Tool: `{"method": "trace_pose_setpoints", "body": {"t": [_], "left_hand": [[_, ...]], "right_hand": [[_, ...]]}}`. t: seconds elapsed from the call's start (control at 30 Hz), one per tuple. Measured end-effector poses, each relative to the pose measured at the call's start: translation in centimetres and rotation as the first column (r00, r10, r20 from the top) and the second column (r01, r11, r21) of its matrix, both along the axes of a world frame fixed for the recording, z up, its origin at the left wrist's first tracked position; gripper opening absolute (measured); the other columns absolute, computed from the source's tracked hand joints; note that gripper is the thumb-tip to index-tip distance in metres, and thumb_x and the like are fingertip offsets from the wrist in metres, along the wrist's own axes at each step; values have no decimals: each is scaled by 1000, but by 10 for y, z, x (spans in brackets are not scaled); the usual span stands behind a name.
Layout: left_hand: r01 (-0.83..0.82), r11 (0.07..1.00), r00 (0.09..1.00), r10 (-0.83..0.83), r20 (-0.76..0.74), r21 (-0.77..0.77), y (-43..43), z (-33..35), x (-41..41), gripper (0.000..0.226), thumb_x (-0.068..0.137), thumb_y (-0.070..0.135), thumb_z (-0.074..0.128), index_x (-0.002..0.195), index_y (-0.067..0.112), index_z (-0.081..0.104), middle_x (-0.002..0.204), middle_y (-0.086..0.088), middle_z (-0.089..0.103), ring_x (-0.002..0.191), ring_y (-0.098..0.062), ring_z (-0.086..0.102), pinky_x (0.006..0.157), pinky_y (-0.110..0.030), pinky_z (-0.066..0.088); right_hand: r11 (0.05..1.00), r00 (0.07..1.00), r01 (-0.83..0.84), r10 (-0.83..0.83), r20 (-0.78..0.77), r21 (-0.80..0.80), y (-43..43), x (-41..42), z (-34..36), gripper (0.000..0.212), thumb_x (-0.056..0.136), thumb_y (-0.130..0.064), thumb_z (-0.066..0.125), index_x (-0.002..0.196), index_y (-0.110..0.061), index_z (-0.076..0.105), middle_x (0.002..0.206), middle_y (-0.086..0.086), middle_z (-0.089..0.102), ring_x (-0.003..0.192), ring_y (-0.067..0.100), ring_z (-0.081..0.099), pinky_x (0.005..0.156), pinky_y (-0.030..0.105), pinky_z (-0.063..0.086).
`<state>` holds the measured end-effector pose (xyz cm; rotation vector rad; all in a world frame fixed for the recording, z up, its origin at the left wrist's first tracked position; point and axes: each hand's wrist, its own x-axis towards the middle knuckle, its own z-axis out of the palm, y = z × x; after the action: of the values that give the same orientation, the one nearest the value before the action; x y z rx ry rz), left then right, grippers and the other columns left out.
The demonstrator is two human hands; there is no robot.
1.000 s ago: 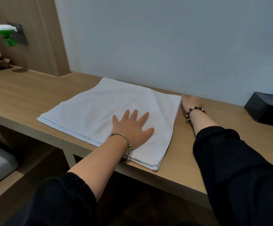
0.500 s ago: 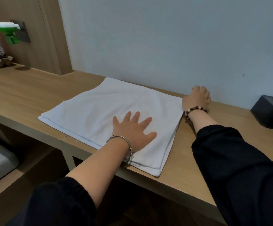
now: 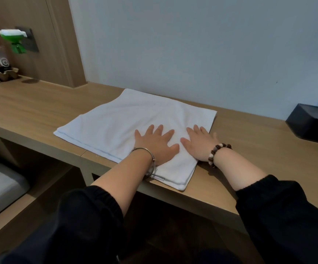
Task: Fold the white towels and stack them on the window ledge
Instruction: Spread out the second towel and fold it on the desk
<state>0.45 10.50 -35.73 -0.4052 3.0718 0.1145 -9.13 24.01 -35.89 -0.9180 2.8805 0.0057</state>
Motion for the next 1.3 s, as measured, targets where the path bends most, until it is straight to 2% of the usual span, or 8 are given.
{"method": "trace_pose_setpoints", "body": {"t": [0.17,0.3,0.53,0.73,0.9,1.03,1.17,1.3], "left_hand": [[51,994,988,-35,-152,101,2,7,4,51,95,44,36,144,29,34,157,1,17,144,-20,13,114,-51,15],[288,951,886,-221,-408,110,7,14,34,22,91,30,56,107,19,64,118,0,52,110,-16,46,92,-27,39],[462,861,866,-387,-316,213,24,21,88,22,82,39,69,93,21,73,99,5,61,92,-8,50,77,-23,39],[406,835,897,-286,-337,372,26,22,85,14,78,33,75,83,20,73,86,7,62,78,-6,53,72,-24,43],[445,869,861,-348,-372,218,32,18,79,15,85,31,65,79,17,70,79,8,59,70,-7,50,65,-22,40],[467,866,805,-332,-492,180,29,14,79,21,86,26,59,79,11,71,76,2,63,67,-10,51,60,-22,38],[523,850,729,-409,-550,61,26,20,84,24,84,29,54,76,13,69,72,3,61,65,-10,50,55,-19,35],[559,829,680,-474,-559,-23,27,8,89,35,86,35,44,74,14,69,70,2,61,61,-18,57,48,-28,45]], "right_hand": [[1000,1000,-6,6,-6,-9,5,23,2,61,100,-49,14,152,-20,2,160,1,-6,147,21,-4,115,53,0],[1000,1000,10,-9,1,-23,5,26,3,60,100,-49,14,152,-22,3,160,0,-5,147,21,-4,115,54,0],[999,1000,24,-25,-16,-34,2,27,3,59,99,-47,15,152,-21,7,160,0,1,147,23,2,114,56,4],[986,999,17,-23,-35,-164,5,28,0,55,99,-43,23,149,-20,23,155,1,22,142,22,18,112,55,16],[968,998,19,-32,-46,-251,4,27,2,50,98,-40,30,141,-17,38,143,2,41,133,23,35,110,50,26],[895,993,80,-108,-38,-438,6,21,3,36,96,-34,33,87,-11,60,94,5,60,92,27,54,83,39,41],[836,990,135,-139,33,-532,10,15,5,42,97,-33,39,124,-6,56,129,7,54,121,25,48,102,44,38],[830,989,138,-141,37,-541,11,13,5,44,98,-33,38,128,-4,53,133,10,52,123,26,47,103,44,38]]}}
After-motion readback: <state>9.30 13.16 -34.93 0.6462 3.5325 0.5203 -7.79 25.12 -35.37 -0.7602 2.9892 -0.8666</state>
